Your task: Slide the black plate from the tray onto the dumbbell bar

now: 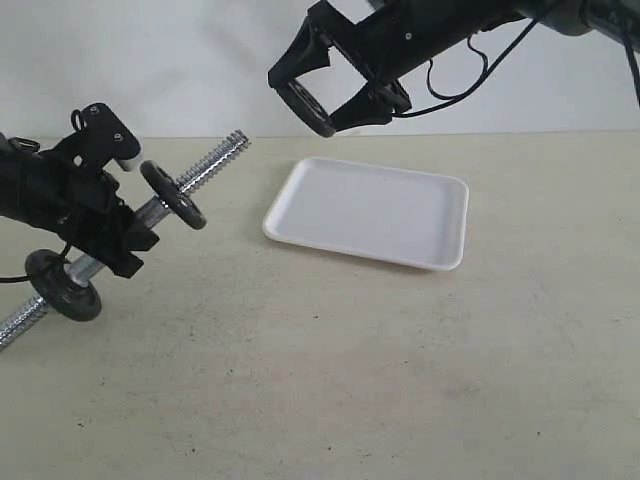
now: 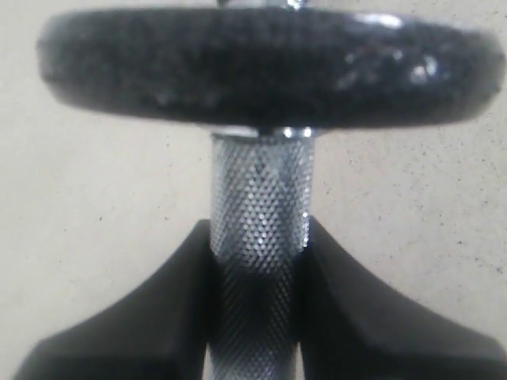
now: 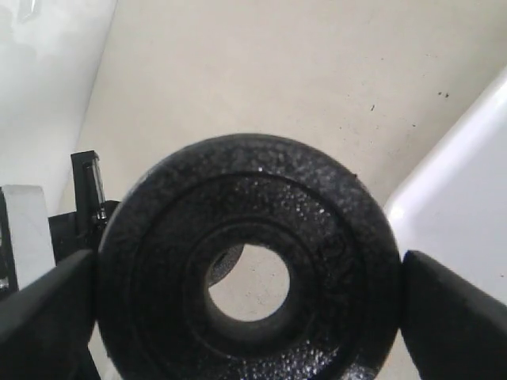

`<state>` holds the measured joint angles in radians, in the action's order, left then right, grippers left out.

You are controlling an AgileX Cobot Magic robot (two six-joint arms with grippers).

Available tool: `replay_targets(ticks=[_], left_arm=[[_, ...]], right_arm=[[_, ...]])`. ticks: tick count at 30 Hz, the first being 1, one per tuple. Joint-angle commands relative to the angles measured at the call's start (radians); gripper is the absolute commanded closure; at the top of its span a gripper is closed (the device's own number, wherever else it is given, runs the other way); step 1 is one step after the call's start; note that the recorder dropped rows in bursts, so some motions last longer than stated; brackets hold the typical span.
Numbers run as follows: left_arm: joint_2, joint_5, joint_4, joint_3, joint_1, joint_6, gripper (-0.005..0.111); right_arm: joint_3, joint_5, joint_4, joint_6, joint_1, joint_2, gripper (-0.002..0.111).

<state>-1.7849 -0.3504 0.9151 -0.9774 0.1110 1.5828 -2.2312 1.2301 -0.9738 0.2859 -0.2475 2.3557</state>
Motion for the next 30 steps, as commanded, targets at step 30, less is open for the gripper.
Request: replay_targets(ticks=[30], left_arm=[[0.062, -0.092, 0.413, -0.033, 0.003, 0.363, 0.102]], right_arm=[[-0.014, -0.009, -0.115, -0.016, -0.063, -0.031, 0.108]])
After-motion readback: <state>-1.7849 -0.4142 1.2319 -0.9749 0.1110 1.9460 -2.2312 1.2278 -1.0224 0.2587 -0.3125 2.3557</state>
